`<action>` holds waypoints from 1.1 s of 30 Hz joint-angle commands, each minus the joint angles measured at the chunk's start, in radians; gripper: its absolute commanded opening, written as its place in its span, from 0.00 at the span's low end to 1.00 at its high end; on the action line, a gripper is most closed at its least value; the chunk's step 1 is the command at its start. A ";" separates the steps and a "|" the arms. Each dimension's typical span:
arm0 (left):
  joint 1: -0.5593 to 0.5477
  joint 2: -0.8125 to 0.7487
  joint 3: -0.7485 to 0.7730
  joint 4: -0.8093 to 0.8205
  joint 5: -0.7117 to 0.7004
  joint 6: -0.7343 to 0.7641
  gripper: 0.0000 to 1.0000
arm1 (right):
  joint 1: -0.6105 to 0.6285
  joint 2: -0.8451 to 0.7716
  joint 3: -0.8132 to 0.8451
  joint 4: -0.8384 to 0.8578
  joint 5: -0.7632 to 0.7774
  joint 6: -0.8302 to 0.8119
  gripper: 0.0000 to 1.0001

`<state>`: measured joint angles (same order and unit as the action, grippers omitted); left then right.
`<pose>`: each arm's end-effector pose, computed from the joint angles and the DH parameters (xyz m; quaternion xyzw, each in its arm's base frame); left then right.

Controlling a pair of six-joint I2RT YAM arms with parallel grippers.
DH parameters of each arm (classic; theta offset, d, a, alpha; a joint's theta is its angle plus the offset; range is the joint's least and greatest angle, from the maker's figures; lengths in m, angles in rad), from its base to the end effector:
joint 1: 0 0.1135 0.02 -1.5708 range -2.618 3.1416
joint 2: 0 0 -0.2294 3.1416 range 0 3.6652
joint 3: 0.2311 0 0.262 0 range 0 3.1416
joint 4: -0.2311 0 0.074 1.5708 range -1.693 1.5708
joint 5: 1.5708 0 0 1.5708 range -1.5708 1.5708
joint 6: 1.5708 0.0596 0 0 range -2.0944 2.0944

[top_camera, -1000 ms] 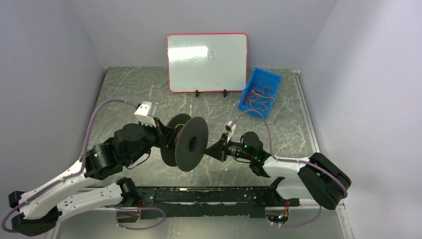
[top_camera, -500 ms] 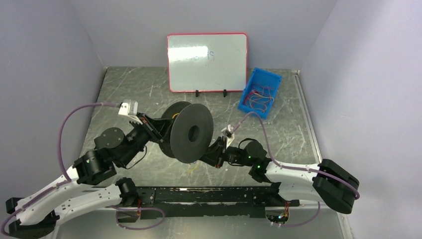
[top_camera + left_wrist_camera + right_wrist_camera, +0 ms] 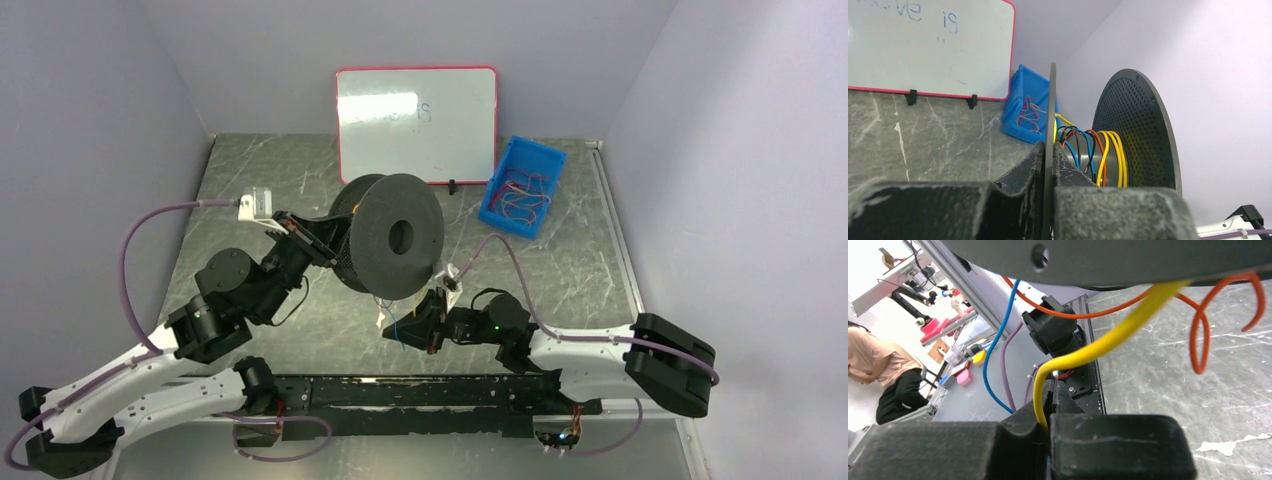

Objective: Wrap the cables

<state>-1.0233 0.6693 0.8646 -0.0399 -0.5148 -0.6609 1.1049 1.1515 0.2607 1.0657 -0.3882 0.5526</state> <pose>0.1307 -0.1580 0.3837 -0.0770 0.6532 -0.4380 0.6128 0.0970 0.2432 0.1849 -0.3141 0.5664 0.6379 0.4167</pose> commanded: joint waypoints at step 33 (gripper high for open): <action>-0.002 -0.034 0.029 0.116 -0.049 0.024 0.07 | 0.109 -0.528 0.097 -0.946 0.825 -0.320 0.50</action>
<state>-1.0237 0.6529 0.8661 -0.0189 -0.5655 -0.6315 1.2118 0.6704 0.3073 0.2718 0.2630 0.2977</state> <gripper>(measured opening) 0.087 0.466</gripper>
